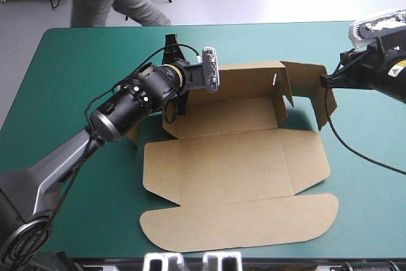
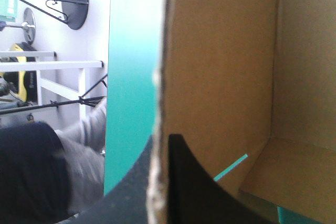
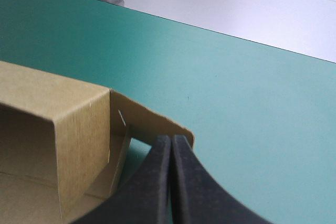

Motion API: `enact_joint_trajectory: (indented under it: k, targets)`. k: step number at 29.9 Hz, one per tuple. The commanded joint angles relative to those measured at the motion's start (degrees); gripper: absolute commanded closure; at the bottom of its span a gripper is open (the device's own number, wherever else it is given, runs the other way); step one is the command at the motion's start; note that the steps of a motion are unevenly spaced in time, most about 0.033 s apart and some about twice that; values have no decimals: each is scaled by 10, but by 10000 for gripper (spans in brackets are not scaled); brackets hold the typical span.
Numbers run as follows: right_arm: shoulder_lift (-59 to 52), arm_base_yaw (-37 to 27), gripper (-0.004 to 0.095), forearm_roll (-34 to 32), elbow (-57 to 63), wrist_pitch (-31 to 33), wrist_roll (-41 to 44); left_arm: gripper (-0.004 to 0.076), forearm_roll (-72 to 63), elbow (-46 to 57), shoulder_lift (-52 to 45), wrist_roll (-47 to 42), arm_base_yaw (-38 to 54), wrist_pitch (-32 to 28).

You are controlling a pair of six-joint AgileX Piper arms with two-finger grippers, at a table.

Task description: Fold the box

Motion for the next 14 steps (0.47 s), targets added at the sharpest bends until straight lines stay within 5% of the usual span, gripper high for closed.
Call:
enact_joint_trajectory:
  k: [1,7,14]
  targets:
    - [22,2,927,10,-42,-25,-3,733,91,26,-32,-51,-19,-71]
    - [96,2,927,10,-119,14,-5,733,229,97,-32,-193,-19,-152]
    - [233,2,927,10,-240,75,-2,733,314,115,-32,-293,-19,-159]
